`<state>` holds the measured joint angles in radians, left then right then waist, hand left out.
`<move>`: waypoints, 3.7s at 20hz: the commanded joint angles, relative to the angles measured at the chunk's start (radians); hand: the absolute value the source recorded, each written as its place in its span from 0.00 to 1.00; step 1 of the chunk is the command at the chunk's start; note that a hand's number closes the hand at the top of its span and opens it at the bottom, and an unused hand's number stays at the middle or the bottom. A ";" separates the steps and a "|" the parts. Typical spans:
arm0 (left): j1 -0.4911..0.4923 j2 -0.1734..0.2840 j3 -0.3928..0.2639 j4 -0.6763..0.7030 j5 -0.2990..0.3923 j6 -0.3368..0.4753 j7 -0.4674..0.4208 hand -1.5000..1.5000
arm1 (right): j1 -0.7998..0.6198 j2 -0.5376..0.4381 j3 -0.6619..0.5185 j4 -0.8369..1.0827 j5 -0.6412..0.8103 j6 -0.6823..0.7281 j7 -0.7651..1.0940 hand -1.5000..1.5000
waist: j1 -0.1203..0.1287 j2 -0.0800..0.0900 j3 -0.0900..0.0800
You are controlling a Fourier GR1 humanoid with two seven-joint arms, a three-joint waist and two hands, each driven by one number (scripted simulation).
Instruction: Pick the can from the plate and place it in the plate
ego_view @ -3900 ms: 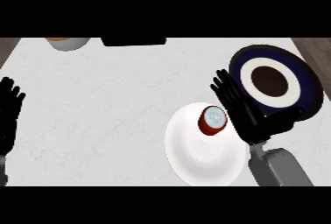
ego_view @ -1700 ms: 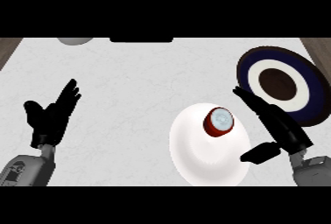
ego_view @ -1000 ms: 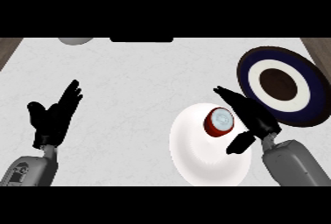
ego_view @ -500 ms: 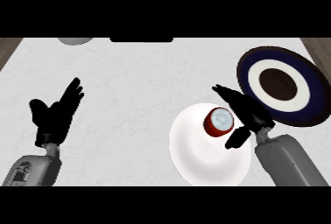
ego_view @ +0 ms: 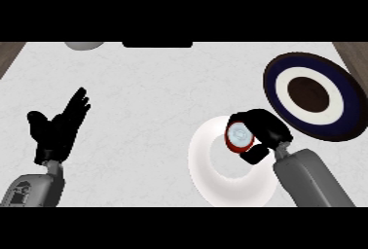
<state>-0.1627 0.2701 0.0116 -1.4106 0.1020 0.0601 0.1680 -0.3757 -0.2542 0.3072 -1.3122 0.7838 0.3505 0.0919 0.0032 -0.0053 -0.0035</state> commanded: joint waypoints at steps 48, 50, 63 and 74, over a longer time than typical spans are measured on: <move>-0.043 -0.056 0.042 0.034 -0.062 -0.044 0.004 0.50 | -0.221 -0.167 -0.714 0.266 -0.028 -0.570 0.153 1.00 | 0.007 0.012 0.004; 0.033 -0.061 0.031 0.002 -0.082 -0.042 -0.041 0.50 | -0.231 -0.179 -0.705 0.317 -0.040 -0.532 0.143 1.00 | 0.010 0.010 0.004; -0.015 -0.050 0.069 0.011 -0.058 -0.059 -0.002 0.50 | -0.293 -0.237 -0.810 0.550 -0.251 -0.506 -0.251 0.00 | 0.007 0.009 0.004; -0.015 -0.036 0.095 0.032 -0.057 -0.064 -0.023 0.50 | -0.336 -0.146 -0.960 0.361 -0.606 -0.349 -0.173 0.00 | -0.009 0.002 0.003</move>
<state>-0.1630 0.2225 0.0872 -1.3967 0.0389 0.0011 0.1580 -0.6704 -0.4037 -0.6075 -0.9380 0.2783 -0.0551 -0.1828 -0.0073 -0.0041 -0.0002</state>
